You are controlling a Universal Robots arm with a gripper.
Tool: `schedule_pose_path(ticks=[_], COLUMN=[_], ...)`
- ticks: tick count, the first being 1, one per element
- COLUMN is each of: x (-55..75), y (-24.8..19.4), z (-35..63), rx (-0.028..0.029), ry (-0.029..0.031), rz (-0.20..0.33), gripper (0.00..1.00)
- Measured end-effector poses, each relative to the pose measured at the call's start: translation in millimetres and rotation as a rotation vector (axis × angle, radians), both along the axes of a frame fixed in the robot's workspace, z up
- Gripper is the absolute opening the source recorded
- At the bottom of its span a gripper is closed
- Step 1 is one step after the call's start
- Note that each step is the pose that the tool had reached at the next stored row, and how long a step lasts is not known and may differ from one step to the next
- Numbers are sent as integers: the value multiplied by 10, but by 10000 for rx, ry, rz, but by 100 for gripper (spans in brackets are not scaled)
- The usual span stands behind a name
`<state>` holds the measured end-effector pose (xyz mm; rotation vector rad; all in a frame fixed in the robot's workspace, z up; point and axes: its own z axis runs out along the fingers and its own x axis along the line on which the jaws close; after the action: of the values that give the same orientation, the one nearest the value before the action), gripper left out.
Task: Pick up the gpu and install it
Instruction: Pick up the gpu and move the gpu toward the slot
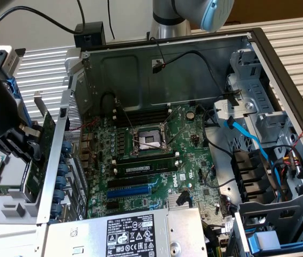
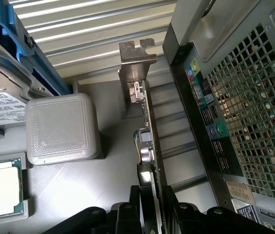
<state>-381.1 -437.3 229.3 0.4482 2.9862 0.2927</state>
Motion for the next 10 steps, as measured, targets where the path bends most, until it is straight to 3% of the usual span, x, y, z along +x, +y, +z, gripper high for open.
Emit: schedule_pose_path(ticks=[5, 10], x=[2, 13], y=[-1, -11], z=[0, 1], rx=[9, 57], ry=[3, 102], rz=[0, 0], gripper=[30, 30])
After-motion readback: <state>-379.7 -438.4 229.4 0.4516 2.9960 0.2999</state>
